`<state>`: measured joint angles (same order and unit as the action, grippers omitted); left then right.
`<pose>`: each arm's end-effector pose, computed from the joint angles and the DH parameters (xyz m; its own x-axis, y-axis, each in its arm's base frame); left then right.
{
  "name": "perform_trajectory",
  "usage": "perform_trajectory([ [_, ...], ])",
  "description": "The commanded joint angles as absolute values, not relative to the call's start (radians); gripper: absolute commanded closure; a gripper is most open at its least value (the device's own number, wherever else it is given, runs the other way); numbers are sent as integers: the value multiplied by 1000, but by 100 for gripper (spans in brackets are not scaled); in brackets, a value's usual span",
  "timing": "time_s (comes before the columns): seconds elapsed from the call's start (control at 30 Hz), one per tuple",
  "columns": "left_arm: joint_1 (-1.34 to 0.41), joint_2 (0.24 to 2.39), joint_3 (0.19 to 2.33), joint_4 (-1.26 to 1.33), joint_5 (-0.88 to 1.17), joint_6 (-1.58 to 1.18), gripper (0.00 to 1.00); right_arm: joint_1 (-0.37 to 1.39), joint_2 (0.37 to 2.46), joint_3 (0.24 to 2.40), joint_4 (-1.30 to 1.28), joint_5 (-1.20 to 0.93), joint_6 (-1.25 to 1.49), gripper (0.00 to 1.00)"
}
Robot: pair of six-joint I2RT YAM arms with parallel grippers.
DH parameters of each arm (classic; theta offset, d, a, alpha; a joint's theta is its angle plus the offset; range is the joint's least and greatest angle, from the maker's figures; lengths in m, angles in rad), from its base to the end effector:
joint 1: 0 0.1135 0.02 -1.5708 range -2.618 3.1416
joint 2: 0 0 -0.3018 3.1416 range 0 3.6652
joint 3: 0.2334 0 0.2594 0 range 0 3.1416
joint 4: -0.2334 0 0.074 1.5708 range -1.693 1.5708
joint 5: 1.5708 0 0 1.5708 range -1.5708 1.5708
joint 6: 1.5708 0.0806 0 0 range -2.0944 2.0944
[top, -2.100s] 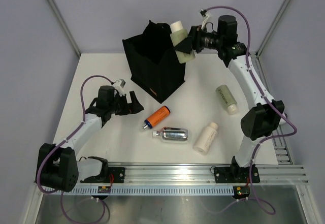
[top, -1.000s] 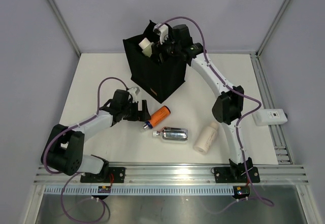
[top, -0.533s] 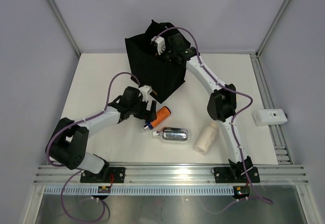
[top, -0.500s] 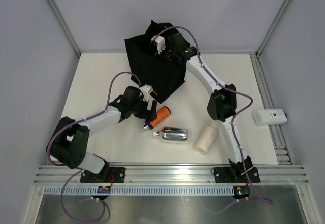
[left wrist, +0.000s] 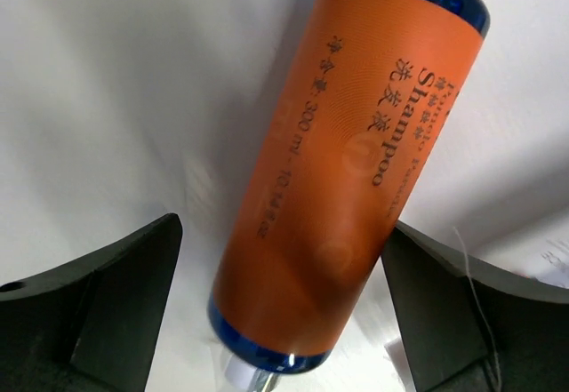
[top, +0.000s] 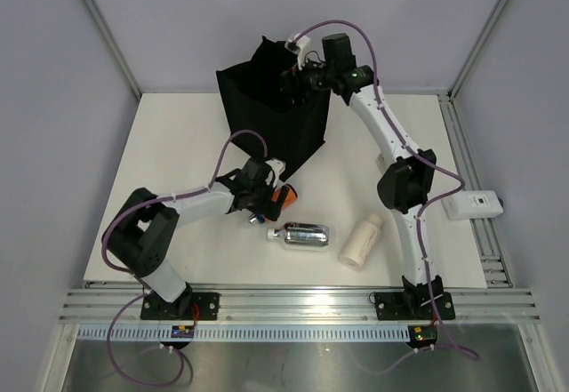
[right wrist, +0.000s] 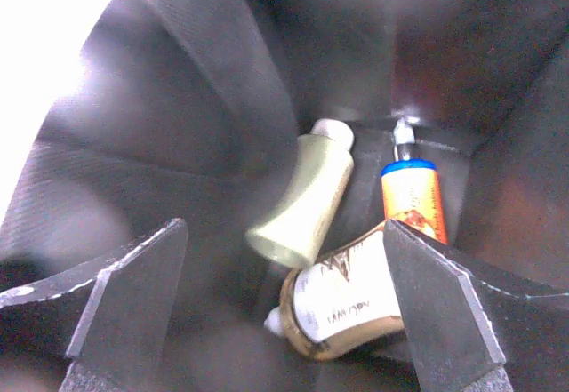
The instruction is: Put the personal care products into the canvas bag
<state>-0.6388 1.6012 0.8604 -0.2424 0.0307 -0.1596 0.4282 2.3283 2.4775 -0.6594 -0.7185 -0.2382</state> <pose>0.2727 -0.2056 0.1605 -0.7565 0.3640 -0.5433 0.4957 0.8611 -0.1133 0.5106 0.2914 0.3638 -0.2347 -0.3024 -0.9239 -0.9164 0.3859 0.1065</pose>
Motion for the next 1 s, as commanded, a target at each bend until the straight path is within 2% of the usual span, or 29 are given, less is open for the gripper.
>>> perform_trajectory([
  [0.0, -675, 1655, 940, -245, -106, -175, 10, 384, 2172, 2470, -643, -847, -206, 1],
  [0.13, -733, 1768, 1024, -302, -245, -189, 25, 350, 2048, 2343, -591, -893, -204, 0],
  [0.23, -767, 1833, 1091, -356, -302, -183, 40, 308, 1976, 2237, -540, -922, -181, 0],
  [0.27, -770, 1860, 1097, -367, -305, -184, 60, 295, 1961, 2217, -531, -948, -172, 1],
  [0.3, -772, 1865, 1097, -370, -305, -189, 73, 269, 1947, 2194, -525, -962, -157, 1],
  [0.33, -772, 1865, 1094, -376, -302, -196, 95, 256, 1918, 2148, -512, -994, -146, 1],
  [0.37, -772, 1861, 1088, -376, -302, -196, 95, 243, 1901, 2128, -511, -1011, -146, 1],
  [0.4, -772, 1850, 1074, -377, -301, -202, 100, 218, 1885, 2105, -511, -1031, -147, 1],
  [0.57, -770, 1724, 1013, -359, -255, -241, 100, 170, 1778, 1958, -596, -1112, -271, 1],
  [0.77, -716, 1549, 934, -311, -173, -342, 100, 158, 1687, 1772, -745, -1048, -503, 3],
  [0.97, -649, 1442, 904, -287, -121, -394, 100, 153, 1628, 1628, -775, -1009, -574, 4],
])
